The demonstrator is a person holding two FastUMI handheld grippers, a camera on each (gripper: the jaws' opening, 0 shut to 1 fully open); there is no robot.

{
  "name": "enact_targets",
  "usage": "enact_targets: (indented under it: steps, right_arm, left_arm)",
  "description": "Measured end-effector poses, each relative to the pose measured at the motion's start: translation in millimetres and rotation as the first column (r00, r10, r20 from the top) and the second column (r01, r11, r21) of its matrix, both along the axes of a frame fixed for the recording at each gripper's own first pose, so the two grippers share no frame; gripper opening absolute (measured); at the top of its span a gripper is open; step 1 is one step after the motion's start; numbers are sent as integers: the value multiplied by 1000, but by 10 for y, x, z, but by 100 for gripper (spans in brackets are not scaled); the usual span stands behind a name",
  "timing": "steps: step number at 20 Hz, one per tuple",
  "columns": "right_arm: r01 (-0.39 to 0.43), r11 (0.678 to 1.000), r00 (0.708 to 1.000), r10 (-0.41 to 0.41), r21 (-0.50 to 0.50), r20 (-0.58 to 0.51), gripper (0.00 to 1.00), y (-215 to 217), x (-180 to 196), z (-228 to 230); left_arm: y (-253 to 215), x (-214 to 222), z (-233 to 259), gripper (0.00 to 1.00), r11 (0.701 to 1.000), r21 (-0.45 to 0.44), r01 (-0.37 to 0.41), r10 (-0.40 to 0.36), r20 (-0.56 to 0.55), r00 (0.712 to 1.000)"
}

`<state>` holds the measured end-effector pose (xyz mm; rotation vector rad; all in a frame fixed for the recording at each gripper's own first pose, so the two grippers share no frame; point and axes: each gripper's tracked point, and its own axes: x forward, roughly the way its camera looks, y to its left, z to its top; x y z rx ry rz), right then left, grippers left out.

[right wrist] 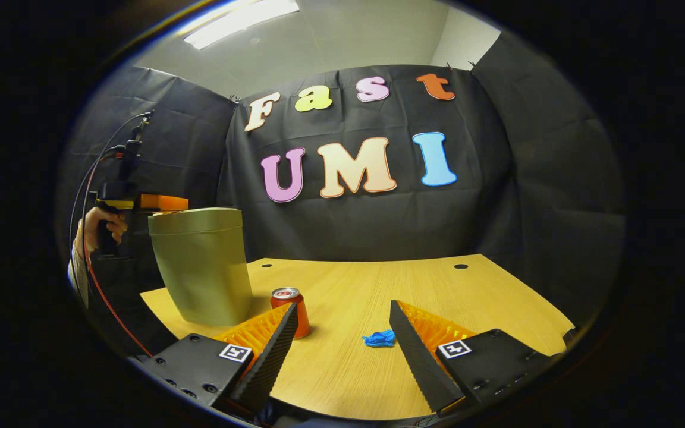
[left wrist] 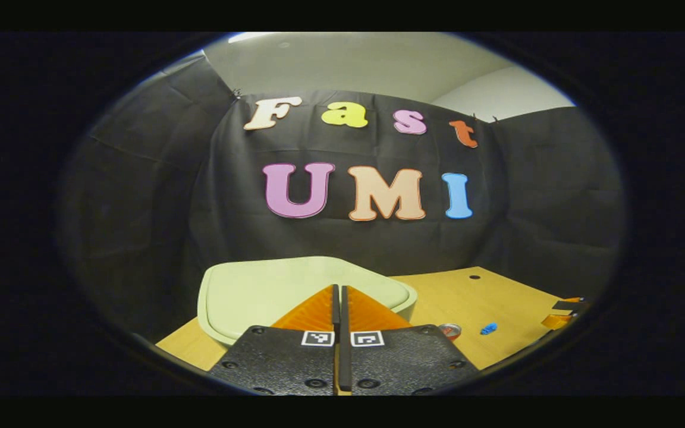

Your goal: Press the lid of the desktop garbage bin to open it, pick up the crumpled paper on the desktop and throw it into the bin, then pick up the pop can on the desktop and drop it into the bin, and finally close the garbage bin lid.

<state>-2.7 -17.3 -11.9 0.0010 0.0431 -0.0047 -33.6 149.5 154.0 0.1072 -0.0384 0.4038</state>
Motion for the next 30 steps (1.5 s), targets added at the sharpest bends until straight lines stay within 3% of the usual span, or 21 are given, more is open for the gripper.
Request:
enact_targets:
  steps: [9, 13, 19, 25, 30]
  right_arm:
    - [-7, 1000, 1000, 7, -29, -17, 97, 46, 26, -57]
    - [-12, 1000, 1000, 11, -28, -16, 97, 67, 26, -62]
    - [-2, 1000, 1000, 2, -4, -10, 97, 22, 31, -29]
    - [-3, 1000, 1000, 3, 6, -2, 97, 7, -2, -4]
    - [-3, 1000, 1000, 3, 2, -16, 97, -8, 0, -45]
  left_arm:
    - [87, 68, 231, 0, 1000, 3, -10, 10, 29, 1000]
    - [27, 71, 555, 0, 997, 81, -18, 13, 69, 998]
    - [-406, 66, 719, 0, 991, 119, 64, -76, 101, 992]
    - [-740, 120, 418, 0, 981, 92, 172, -180, 84, 980]
    - [-963, 221, -251, 0, 967, 23, 254, -255, 16, 967]
